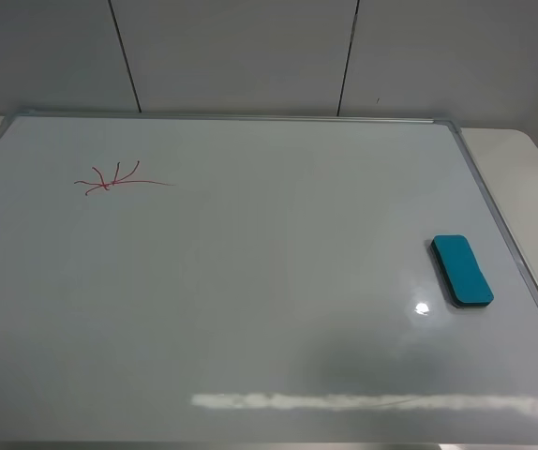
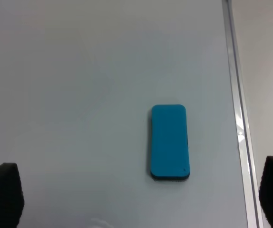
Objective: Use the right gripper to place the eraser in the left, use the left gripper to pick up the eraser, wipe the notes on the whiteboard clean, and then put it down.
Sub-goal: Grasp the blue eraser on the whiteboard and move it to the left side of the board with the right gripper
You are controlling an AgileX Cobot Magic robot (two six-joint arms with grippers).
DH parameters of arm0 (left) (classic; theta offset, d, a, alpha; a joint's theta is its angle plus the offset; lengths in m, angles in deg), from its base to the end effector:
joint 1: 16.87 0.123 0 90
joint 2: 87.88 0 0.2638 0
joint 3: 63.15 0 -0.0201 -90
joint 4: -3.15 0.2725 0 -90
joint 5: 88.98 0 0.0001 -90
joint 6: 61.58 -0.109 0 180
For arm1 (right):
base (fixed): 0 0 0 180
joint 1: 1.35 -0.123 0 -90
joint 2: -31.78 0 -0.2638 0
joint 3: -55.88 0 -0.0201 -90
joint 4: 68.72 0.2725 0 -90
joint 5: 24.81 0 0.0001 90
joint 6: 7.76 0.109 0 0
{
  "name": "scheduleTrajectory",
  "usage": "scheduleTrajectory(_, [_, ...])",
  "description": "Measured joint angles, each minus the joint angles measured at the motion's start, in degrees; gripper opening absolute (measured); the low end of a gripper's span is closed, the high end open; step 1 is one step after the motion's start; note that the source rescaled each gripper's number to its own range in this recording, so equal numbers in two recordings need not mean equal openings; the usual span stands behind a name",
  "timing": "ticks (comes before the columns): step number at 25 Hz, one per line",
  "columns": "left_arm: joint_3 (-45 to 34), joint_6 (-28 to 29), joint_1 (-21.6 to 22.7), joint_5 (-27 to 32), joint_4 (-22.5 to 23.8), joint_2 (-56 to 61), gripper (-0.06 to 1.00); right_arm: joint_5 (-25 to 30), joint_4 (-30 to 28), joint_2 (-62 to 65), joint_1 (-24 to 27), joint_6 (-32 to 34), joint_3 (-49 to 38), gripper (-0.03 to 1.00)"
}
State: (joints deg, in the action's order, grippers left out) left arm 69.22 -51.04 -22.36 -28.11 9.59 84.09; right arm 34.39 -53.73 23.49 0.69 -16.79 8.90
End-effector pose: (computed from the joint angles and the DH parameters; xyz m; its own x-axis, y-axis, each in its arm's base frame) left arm 0.0504 0.0059 0.2819 -0.4395 -0.0864 -0.8941 -0.0491 0.9962 -0.0721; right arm 0.0496 0.0225 0.2902 -0.3962 -0.0067 -0.9181 -0.1773 0.9817 0.0693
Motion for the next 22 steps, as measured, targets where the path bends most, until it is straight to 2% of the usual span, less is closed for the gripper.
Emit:
scheduleTrajectory(4, [0.0,0.0,0.0,0.0,0.0,0.0,1.0,-4.8,0.9,-2.5,0.0,-0.2,4.6,1.0])
scheduleTrajectory(11, [0.0,0.0,0.0,0.0,0.0,0.0,1.0,-12.3,2.7,-19.2,-1.1,-1.2,12.8,1.0])
scheduleTrajectory(16, [0.0,0.0,0.0,0.0,0.0,0.0,1.0,-11.9,3.1,-32.7,-1.1,-1.9,16.8,1.0])
scheduleTrajectory(22, [0.0,0.0,0.0,0.0,0.0,0.0,1.0,-9.1,4.3,-46.7,-1.1,-1.9,17.1,1.0])
